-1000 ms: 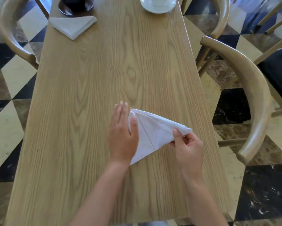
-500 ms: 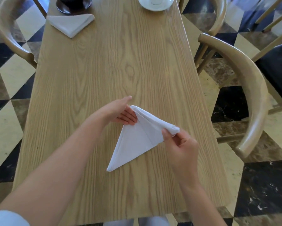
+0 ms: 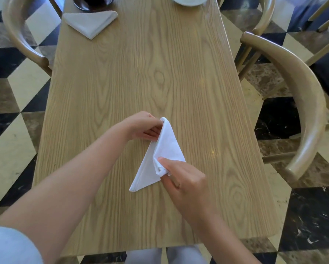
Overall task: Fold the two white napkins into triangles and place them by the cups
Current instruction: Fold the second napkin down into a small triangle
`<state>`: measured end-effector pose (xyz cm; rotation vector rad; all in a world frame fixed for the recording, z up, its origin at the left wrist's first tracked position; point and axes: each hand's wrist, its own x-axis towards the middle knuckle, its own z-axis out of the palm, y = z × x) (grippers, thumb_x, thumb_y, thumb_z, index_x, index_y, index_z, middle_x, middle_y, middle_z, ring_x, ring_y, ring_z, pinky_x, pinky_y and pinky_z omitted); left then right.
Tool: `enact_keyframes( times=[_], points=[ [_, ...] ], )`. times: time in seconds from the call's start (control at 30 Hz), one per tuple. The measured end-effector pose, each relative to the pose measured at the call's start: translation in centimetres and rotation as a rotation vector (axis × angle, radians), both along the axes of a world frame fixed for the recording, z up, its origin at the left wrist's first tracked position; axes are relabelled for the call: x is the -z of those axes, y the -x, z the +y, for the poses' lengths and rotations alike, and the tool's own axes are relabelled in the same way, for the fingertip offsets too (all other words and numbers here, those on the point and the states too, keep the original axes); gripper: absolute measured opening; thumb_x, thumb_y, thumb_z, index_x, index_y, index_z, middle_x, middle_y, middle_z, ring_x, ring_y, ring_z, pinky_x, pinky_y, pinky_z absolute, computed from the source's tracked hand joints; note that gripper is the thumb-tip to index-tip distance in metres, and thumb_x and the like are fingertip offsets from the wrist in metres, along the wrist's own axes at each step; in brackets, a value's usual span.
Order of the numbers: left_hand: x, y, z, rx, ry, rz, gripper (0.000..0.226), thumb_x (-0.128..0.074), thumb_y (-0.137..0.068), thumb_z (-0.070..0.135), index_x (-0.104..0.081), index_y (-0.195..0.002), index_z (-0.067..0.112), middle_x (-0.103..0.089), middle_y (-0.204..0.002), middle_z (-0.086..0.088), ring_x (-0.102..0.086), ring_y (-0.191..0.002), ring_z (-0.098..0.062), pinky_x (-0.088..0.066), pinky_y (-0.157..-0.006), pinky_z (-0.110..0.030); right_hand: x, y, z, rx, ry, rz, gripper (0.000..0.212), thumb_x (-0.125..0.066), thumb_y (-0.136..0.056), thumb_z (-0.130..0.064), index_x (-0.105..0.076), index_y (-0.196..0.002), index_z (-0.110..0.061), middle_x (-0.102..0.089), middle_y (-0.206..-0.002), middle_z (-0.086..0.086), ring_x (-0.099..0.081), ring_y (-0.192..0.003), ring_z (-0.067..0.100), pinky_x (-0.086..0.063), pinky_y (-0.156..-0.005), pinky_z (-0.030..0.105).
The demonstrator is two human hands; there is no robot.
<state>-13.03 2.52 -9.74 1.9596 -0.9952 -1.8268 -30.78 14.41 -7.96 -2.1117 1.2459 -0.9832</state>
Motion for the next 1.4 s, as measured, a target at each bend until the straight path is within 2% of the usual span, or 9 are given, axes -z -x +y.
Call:
enact_keyframes(
  times=[0.1,0.23,0.37,0.6,0.8,0.9,1.07,1.27,1.4],
  points=[
    [-0.5,-0.6,-0.1,-0.029,-0.073,0.105,0.027,-0.050,-0.090,0.024,-0.066,-0.080,0.004,-0.070,-0.072,-0.006,-0.068,-0.064,-0.014,-0.053,-0.055,-0.022,0.5,-1.3,0.5,-0.081,0.101,0.111,0.011,-0.065,-0.079,-0.008,-0.072,-0.086,-0.012,-0.073,-0.087,-0.006,-0.067,-0.079,0.013,-0.052,-0.057,0.028],
    [-0.7,-0.9,0.1,0.325,0.191,-0.224,0.029,-0.057,-0.090,0.019,-0.066,-0.081,-0.006,-0.065,-0.072,-0.005,-0.066,-0.067,-0.012,-0.058,-0.065,-0.027,1.6,-2.7,0.9,-0.130,0.209,0.255,0.005,-0.069,-0.077,-0.010,-0.069,-0.073,-0.014,-0.069,-0.076,-0.007,-0.062,-0.066,0.014,-0.046,-0.050,0.027],
    [-1.0,-0.4,0.6,0.405,0.262,-0.220,0.019,-0.050,-0.087,0.006,-0.062,-0.073,0.002,-0.058,-0.065,0.004,-0.057,-0.057,-0.002,-0.050,-0.059,-0.015,2.8,-3.6,1.0,-0.149,0.234,0.318,0.005,-0.072,-0.072,-0.011,-0.068,-0.071,-0.014,-0.068,-0.075,-0.007,-0.059,-0.062,0.015,-0.045,-0.046,0.028],
    [0.6,-0.5,1.6,0.150,0.399,-0.257,0.016,-0.069,-0.079,0.008,-0.067,-0.095,0.007,-0.069,-0.086,-0.005,-0.065,-0.077,-0.013,-0.054,-0.070,-0.026,3.6,-3.9,1.1,-0.221,0.194,0.355,0.013,-0.061,-0.082,-0.019,-0.067,-0.072,-0.012,-0.068,-0.080,-0.002,-0.059,-0.066,0.018,-0.047,-0.051,0.031],
    [1.0,0.4,3.7,-0.005,0.548,-0.364,0.018,-0.064,-0.085,0.011,-0.065,-0.103,0.009,-0.064,-0.085,-0.002,-0.061,-0.078,-0.012,-0.050,-0.073,-0.020,4.4,-1.7,-2.1,-0.178,0.166,0.484,0.036,-0.050,-0.091,-0.015,-0.058,-0.125,-0.006,-0.049,-0.139,0.013,-0.042,-0.131,0.028,-0.036,-0.108,0.043],
    [1.0,1.3,8.5,-0.252,0.592,-0.498,0.015,-0.055,-0.090,0.016,-0.064,-0.101,0.010,-0.065,-0.089,-0.003,-0.061,-0.078,-0.015,-0.049,-0.074,-0.027,5.2,-1.1,-3.0,-0.271,0.012,0.679,0.052,-0.035,-0.095,-0.030,-0.037,-0.142,-0.007,-0.029,-0.151,0.011,-0.024,-0.140,0.025,-0.027,-0.113,0.046],
    [1.8,3.5,18.3,-0.214,0.641,-0.838,0.015,-0.063,-0.085,0.022,-0.064,-0.098,0.015,-0.058,-0.090,0.007,-0.053,-0.082,-0.012,-0.043,-0.072,-0.025,6.3,-1.7,-2.6,-0.217,-0.047,0.747,0.055,-0.023,-0.096,-0.033,-0.027,-0.146,-0.009,-0.023,-0.154,0.009,-0.018,-0.142,0.022,-0.017,-0.116,0.044],
    [3.0,3.1,17.9,-0.370,0.688,-0.736,0.015,-0.063,-0.084,0.000,-0.067,-0.095,0.009,-0.062,-0.091,0.001,-0.058,-0.083,-0.019,-0.045,-0.078,-0.025,6.1,-2.6,-0.8,-0.069,-0.200,0.779,0.060,-0.013,-0.095,-0.039,-0.005,-0.149,-0.014,0.004,-0.157,0.001,0.007,-0.144,0.016,0.005,-0.116,0.043],
    [2.7,1.0,16.1,-0.386,0.707,-0.672,0.019,-0.060,-0.082,-0.004,-0.070,-0.088,0.010,-0.066,-0.086,0.000,-0.059,-0.077,-0.014,-0.041,-0.072,-0.014,4.7,-2.8,1.5,0.110,-0.183,0.782,0.060,-0.026,-0.092,-0.041,-0.037,-0.142,-0.011,-0.036,-0.149,0.008,-0.035,-0.136,0.023,-0.022,-0.109,0.053]
  ],
)
